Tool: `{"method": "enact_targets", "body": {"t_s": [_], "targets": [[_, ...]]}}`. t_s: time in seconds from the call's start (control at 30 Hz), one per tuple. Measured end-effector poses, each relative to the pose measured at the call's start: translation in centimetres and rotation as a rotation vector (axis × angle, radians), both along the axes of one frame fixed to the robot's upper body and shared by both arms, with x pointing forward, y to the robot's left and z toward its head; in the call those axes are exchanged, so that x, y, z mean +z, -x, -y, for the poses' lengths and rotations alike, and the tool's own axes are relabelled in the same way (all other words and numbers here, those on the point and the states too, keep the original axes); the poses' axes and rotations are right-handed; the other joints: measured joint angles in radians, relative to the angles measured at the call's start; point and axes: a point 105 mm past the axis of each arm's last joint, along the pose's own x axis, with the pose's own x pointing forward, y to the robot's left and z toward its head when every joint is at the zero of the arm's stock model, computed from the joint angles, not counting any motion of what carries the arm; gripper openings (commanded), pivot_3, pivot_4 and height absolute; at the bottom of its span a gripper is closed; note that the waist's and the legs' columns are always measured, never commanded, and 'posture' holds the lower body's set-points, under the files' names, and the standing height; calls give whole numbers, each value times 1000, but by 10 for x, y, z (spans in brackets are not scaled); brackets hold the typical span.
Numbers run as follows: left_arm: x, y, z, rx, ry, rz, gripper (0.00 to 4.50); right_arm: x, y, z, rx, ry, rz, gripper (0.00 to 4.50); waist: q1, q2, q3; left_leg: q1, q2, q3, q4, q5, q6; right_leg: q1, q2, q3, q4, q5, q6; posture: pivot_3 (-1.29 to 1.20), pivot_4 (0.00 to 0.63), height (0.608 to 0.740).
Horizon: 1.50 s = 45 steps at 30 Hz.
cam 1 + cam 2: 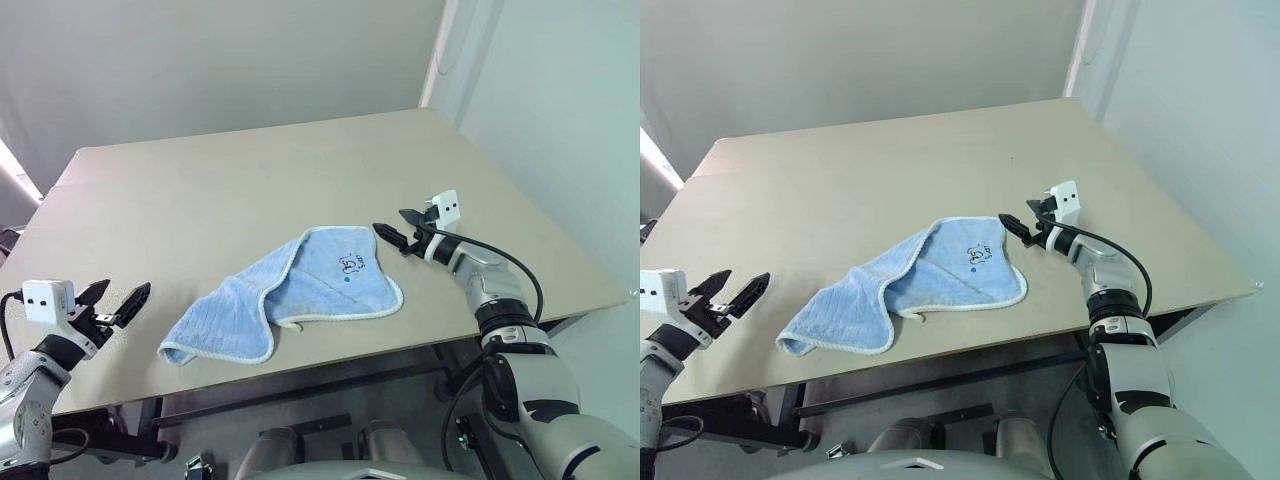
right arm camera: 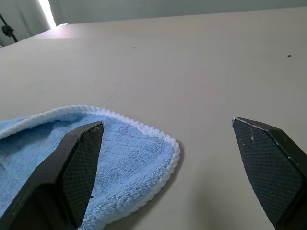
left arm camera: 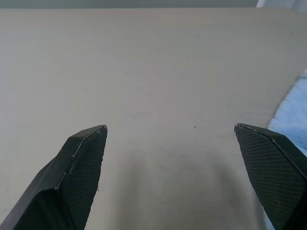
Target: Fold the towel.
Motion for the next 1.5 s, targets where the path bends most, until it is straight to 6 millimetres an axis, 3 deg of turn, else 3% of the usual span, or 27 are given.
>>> {"method": "enact_targets", "body": {"t_s": [0.3, 0.4, 0.63, 0.73, 1.1, 1.33, 1.43, 1.5], "targets": [[5, -14, 17, -77, 15, 17, 4485, 4, -5, 1, -29, -14, -10, 4500, -4, 0, 0, 1, 0, 1, 0, 1, 1, 0, 0, 0, 0, 0, 0, 0, 0, 740], [4, -17, 24, -103, 25, 18, 4485, -4, -14, -2, -60, 36, -90, 4500, -6, 0, 0, 2, 0, 1, 0, 1, 1, 0, 1, 0, 1, 0, 0, 0, 0, 740], [-2, -23, 30, -118, 16, 4, 4485, -31, -20, -33, -87, 83, -263, 4500, -4, 0, 0, 1, 0, 1, -1, 2, 1, 0, 1, 0, 1, 0, 0, 0, 0, 740], [-5, -24, 32, -120, 11, -5, 4485, -37, -20, -35, -99, 123, -289, 4500, -1, 0, 0, 1, -1, 1, -1, 2, 2, 0, 0, 0, 1, 0, 0, 0, 0, 740], [-7, -35, 40, -129, -8, 12, 4485, -40, -21, -50, -65, 214, -270, 4500, -7, -1, 0, 2, 0, 0, -1, 2, 1, 0, 2, 0, 2, 0, 0, 0, 0, 740], [-11, -41, 46, -145, -5, 9, 4485, -38, -19, -76, 3, 211, -272, 4500, -12, -1, 0, 3, 0, 0, -1, 3, 1, 0, 4, 0, 3, 2, 2, 0, 0, 740], [-13, -42, 47, -147, -14, 7, 4500, -36, -20, -80, -6, 216, -276, 3886, -11, -1, 0, 3, 0, 0, -1, 3, 1, 0, 4, 0, 2, 1, 2, 0, 0, 740], [-12, -42, 48, -148, -16, 13, 4500, -38, -21, -77, -32, 232, -281, 3196, -9, -1, 0, 3, 0, 0, -1, 3, 1, 0, 4, 0, 2, 1, 2, 0, 0, 740]]}}
